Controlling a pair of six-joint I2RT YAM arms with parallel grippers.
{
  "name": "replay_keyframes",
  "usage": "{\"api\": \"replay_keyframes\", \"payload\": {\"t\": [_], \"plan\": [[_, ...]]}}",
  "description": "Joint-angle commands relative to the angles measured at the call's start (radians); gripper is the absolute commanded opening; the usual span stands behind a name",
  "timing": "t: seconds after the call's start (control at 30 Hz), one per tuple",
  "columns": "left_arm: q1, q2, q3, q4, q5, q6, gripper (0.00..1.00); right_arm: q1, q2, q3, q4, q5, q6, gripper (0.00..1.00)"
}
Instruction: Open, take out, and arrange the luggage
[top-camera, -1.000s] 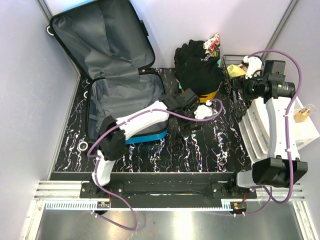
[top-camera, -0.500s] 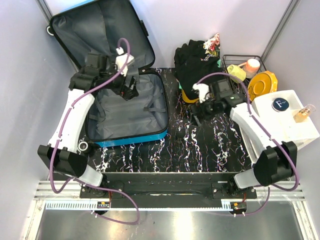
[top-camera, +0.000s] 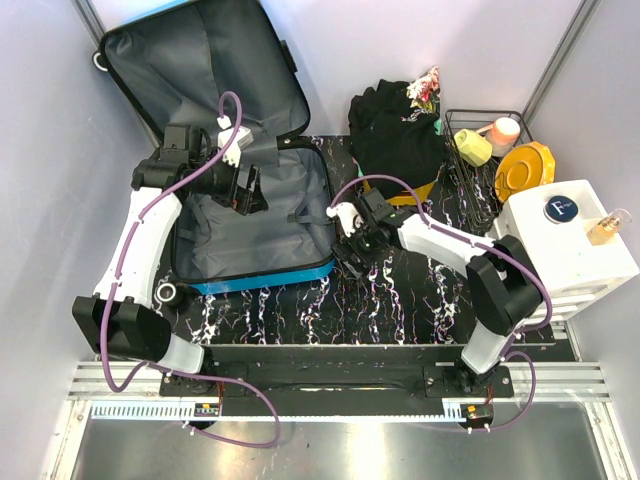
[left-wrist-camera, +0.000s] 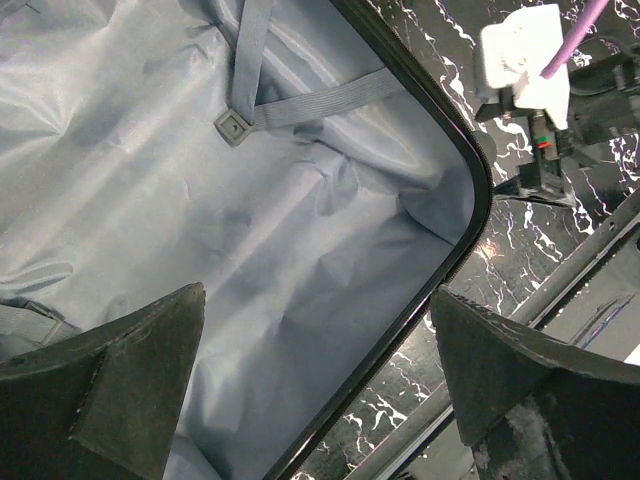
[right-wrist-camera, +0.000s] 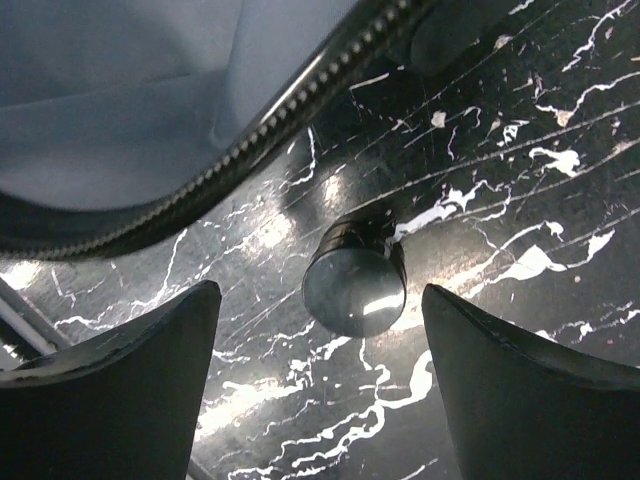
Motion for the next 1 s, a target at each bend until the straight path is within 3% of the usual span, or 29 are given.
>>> {"api": "replay_keyframes", "payload": {"t": [0.0, 0.37, 0.53, 0.8, 0.97], "plan": [[0.003, -0.042, -0.001, 0.025, 0.026, -0.018, 0.99, 0.018, 0.027, -0.024, 0.088, 0.052, 0.006, 0.89], [0.003, -0.042, -0.001, 0.025, 0.034, -0.026, 0.98, 0.041, 0.078, -0.062, 0.134, 0.116, 0.017, 0.77], [0.003, -0.045, -0.007, 0.025, 0.037, -0.026, 0.97, 0.041, 0.057, -0.082, 0.128, 0.152, -0.006, 0.62], [0.003, -0.032, 0.002, 0.023, 0.049, -0.029, 0.97, 0.041, 0.053, -0.102, 0.124, 0.179, -0.017, 0.68], [0.003, -0.03, 0.007, 0.025, 0.049, -0.024, 0.97, 0.041, 0.033, -0.124, 0.124, 0.216, -0.032, 0.5]]}}
